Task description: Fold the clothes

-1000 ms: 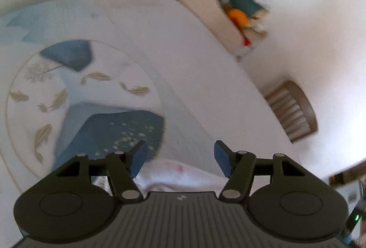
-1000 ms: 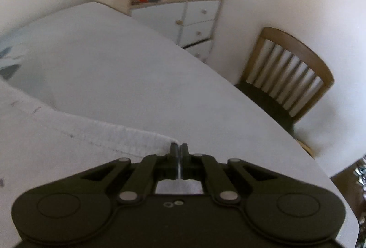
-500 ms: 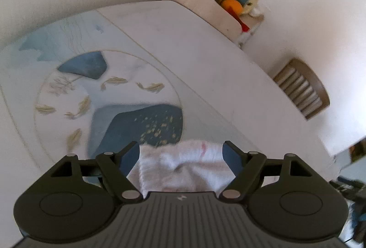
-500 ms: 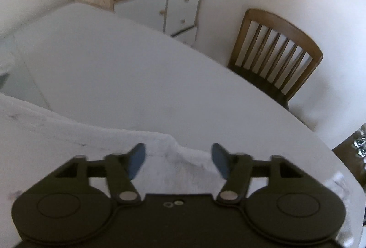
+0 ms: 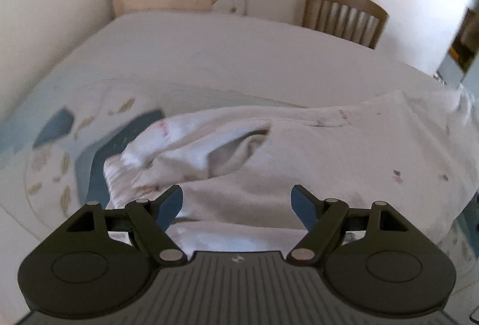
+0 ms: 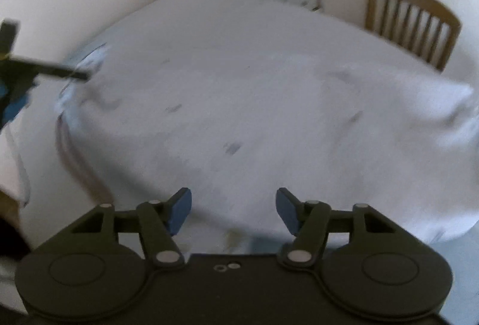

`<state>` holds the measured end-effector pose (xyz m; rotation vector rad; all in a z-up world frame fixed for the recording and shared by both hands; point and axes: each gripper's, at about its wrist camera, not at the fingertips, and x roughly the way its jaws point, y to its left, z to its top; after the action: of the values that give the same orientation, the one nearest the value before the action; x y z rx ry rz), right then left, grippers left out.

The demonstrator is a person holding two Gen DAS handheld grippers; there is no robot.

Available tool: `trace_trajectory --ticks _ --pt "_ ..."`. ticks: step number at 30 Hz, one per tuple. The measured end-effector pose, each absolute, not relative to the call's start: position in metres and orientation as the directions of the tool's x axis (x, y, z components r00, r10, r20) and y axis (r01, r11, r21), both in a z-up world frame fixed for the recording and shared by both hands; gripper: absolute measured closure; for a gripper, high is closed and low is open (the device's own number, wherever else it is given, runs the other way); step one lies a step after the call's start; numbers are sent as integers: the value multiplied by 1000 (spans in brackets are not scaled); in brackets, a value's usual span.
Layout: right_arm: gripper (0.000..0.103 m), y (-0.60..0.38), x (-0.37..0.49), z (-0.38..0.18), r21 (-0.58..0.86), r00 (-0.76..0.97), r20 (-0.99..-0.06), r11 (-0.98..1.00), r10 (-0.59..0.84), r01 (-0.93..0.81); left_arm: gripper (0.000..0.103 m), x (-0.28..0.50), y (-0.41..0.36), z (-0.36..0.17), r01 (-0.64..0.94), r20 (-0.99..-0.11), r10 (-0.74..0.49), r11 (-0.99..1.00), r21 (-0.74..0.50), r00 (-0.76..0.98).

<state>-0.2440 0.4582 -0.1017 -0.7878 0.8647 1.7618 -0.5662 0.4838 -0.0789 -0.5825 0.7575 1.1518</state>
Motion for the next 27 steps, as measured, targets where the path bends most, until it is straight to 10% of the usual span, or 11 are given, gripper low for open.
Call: trace_trajectory --ticks 10,24,27 --pt "0 465 -275 -139 447 -437 -764 -100 475 -889 24 -471 403 -79 -527 -736 475 828 189 482" --pt "0 536 -259 -125 526 -401 -730 79 554 -847 24 -405 388 -130 -259 -723 518 855 448 457" --pt "0 549 -256 -125 530 -390 -723 96 571 -842 37 -398 401 -136 -278 -720 541 841 464 435"
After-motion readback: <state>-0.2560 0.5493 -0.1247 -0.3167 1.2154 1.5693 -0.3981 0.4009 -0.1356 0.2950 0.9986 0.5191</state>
